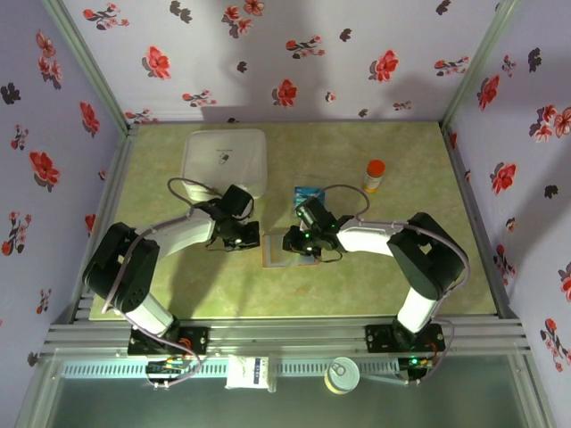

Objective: Take the credit cards out of the card holder

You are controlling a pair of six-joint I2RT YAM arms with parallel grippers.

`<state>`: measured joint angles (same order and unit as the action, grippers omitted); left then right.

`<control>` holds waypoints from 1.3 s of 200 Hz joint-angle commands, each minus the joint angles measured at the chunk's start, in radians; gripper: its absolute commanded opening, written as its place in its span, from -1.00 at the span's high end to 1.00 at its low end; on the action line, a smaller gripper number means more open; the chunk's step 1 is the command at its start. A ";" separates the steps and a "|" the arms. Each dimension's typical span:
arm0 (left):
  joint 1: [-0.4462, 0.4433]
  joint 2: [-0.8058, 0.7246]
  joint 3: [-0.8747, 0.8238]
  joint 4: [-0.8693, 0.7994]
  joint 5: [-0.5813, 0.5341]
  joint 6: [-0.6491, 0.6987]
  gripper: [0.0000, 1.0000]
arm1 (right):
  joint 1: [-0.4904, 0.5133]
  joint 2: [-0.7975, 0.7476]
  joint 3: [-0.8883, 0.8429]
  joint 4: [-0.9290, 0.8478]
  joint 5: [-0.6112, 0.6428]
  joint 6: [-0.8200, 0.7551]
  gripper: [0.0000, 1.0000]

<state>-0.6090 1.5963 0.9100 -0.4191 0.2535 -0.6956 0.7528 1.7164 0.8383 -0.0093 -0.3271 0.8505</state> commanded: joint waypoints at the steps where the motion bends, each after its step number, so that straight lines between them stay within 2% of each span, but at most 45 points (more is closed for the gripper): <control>1: -0.011 -0.025 0.021 -0.001 0.028 -0.038 0.93 | -0.018 -0.022 -0.052 0.092 -0.045 0.036 0.55; 42: -0.034 -0.020 0.015 0.065 0.067 -0.102 0.82 | -0.044 -0.017 -0.105 0.194 -0.096 0.062 0.55; 65: -0.048 -0.002 0.010 0.122 0.102 -0.141 0.67 | -0.054 -0.012 -0.131 0.242 -0.112 0.075 0.55; 129: -0.075 0.079 0.030 0.148 0.091 -0.151 0.47 | -0.077 0.026 -0.182 0.394 -0.182 0.137 0.55; 183: -0.078 0.117 0.017 0.179 0.097 -0.160 0.47 | -0.084 0.042 -0.202 0.423 -0.206 0.148 0.55; 203: -0.078 0.117 0.008 0.209 0.110 -0.172 0.60 | -0.084 0.043 -0.206 0.426 -0.210 0.152 0.56; 260: -0.079 0.104 0.019 0.218 0.126 -0.176 0.66 | -0.084 -0.031 -0.204 0.428 -0.220 0.162 0.52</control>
<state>-0.6811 1.7027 0.9207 -0.2153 0.3588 -0.8597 0.6735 1.7340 0.6514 0.4225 -0.5297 0.9974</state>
